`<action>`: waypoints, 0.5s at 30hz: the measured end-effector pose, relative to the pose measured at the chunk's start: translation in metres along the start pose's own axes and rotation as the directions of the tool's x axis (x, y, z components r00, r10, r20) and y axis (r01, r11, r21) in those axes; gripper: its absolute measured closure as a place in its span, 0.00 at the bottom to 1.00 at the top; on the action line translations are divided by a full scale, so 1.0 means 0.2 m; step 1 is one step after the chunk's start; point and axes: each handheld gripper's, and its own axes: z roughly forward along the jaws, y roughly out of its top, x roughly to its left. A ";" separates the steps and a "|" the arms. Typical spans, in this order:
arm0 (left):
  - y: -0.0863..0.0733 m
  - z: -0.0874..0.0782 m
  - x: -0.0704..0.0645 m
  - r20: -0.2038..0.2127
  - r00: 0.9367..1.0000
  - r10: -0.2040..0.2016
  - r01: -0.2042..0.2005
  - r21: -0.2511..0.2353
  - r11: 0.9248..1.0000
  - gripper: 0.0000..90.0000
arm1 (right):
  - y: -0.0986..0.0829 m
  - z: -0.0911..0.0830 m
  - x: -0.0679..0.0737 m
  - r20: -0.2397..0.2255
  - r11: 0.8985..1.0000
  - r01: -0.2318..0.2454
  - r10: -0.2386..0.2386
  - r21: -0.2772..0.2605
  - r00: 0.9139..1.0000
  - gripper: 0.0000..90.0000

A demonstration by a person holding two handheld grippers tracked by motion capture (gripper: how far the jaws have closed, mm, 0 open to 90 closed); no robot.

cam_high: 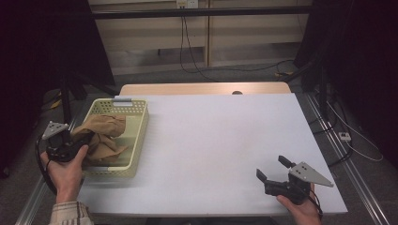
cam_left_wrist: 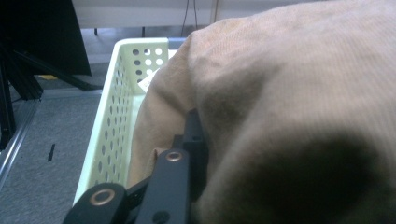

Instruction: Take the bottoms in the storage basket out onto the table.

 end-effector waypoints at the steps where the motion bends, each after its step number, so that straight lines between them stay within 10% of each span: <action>1: 0.00 -0.01 0.00 -0.007 1.000 0.006 -0.006 -0.002 1.000 0.86 | 0.00 0.00 0.00 0.000 1.000 0.000 0.000 0.000 1.000 0.06; 15: 0.02 -0.06 -0.02 -0.005 1.000 -0.015 0.014 -0.111 0.994 0.86 | 0.00 0.00 0.00 -0.002 1.000 0.000 0.000 0.001 1.000 0.06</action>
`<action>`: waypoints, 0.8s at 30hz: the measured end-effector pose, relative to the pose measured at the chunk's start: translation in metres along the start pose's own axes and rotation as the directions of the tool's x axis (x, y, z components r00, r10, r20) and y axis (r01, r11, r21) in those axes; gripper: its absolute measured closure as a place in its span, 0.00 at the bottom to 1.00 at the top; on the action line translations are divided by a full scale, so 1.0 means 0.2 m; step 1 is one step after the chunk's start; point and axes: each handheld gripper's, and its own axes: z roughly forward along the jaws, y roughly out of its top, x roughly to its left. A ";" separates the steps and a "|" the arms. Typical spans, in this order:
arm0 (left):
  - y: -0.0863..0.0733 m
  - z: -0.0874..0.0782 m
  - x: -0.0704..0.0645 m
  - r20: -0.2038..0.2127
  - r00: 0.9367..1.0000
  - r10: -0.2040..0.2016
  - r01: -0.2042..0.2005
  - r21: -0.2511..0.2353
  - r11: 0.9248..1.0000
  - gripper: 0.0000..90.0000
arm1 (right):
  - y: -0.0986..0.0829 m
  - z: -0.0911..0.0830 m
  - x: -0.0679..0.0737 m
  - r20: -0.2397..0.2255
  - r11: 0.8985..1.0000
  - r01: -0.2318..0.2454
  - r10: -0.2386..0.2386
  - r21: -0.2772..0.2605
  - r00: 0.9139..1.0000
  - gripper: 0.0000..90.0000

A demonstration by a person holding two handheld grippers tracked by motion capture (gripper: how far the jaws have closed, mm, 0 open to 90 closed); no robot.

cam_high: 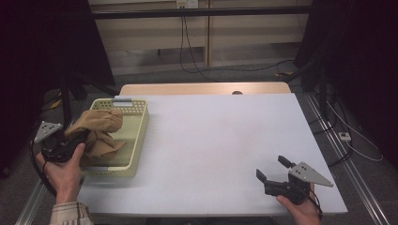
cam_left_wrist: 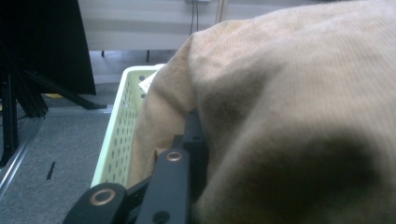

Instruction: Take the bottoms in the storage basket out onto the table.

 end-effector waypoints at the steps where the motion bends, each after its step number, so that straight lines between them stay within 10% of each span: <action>1: 0.00 0.00 0.00 0.002 1.000 -0.001 0.001 -0.006 1.000 0.86 | 0.00 0.00 0.00 0.000 1.000 -0.003 0.003 -0.001 1.000 0.06; 24: 0.05 -0.11 -0.08 0.033 0.999 0.021 -0.014 -0.211 0.977 0.86 | 0.00 0.00 0.00 -0.002 1.000 -0.003 0.003 0.002 1.000 0.06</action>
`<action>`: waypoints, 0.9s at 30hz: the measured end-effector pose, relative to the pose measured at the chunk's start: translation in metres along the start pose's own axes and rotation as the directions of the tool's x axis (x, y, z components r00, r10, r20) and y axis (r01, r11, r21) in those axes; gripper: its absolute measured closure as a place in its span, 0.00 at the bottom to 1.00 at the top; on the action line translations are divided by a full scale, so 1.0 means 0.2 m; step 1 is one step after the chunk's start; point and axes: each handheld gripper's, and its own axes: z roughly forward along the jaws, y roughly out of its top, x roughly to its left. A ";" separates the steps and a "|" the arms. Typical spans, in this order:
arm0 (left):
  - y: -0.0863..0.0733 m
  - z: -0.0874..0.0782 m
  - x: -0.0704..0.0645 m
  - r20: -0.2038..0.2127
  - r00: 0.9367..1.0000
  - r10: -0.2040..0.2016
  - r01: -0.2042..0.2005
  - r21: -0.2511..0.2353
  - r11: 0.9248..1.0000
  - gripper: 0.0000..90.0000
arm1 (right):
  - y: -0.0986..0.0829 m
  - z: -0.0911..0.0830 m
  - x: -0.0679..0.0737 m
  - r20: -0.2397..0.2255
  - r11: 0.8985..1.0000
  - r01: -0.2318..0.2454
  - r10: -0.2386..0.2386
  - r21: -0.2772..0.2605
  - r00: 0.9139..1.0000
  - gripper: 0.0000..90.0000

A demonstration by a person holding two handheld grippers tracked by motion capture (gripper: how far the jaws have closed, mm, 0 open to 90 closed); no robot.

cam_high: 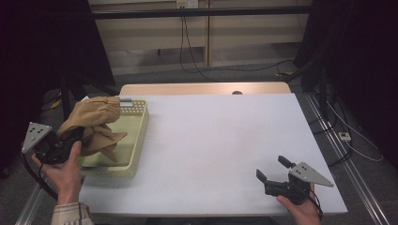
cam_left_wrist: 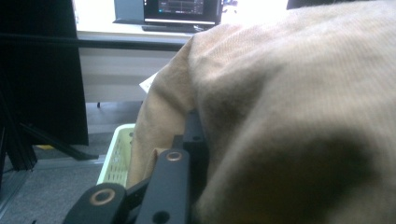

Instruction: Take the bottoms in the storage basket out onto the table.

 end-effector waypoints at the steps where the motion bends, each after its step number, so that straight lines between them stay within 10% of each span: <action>1: 0.00 0.00 0.00 -0.001 1.000 0.003 -0.003 -0.005 1.000 0.86 | 0.00 0.00 0.00 0.000 1.000 0.000 0.000 0.000 1.000 0.06; 27: 0.08 -0.08 -0.05 -0.006 1.000 0.008 -0.009 -0.138 0.990 0.86 | 0.00 0.01 0.00 0.002 1.000 -0.004 0.004 0.000 1.000 0.06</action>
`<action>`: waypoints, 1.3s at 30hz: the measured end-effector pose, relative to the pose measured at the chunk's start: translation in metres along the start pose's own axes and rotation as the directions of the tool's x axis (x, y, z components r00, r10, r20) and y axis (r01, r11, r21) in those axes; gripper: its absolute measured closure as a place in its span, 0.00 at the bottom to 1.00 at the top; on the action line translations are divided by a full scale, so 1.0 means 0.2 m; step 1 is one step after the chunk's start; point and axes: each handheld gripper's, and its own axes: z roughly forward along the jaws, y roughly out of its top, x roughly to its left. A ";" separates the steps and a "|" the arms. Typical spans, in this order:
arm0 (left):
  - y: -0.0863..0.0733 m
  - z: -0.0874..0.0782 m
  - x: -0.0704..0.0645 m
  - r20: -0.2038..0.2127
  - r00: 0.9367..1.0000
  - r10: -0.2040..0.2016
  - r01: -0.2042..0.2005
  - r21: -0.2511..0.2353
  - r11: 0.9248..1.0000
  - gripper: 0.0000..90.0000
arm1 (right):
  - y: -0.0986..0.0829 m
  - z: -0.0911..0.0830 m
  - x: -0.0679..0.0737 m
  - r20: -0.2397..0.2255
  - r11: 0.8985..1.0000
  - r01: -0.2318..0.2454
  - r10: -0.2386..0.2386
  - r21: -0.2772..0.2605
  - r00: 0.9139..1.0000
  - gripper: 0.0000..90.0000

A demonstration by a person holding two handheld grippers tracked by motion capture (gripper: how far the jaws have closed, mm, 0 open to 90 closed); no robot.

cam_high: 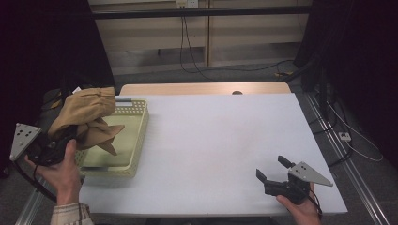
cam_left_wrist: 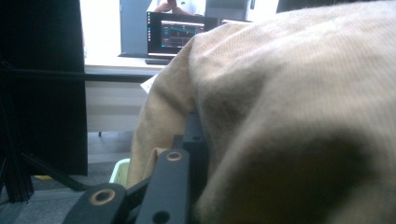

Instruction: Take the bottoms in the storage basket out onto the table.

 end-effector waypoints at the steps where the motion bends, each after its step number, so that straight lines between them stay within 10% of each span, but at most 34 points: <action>1: 0.01 0.00 -0.01 0.004 1.000 -0.001 0.001 -0.009 1.000 0.86 | 0.00 0.00 0.00 -0.001 1.000 -0.001 0.001 0.000 1.000 0.06; 39: 0.18 0.10 -0.15 0.104 0.994 0.017 -0.007 -0.091 0.996 0.86 | 0.00 0.00 -0.01 -0.001 1.000 -0.002 0.002 0.001 1.000 0.06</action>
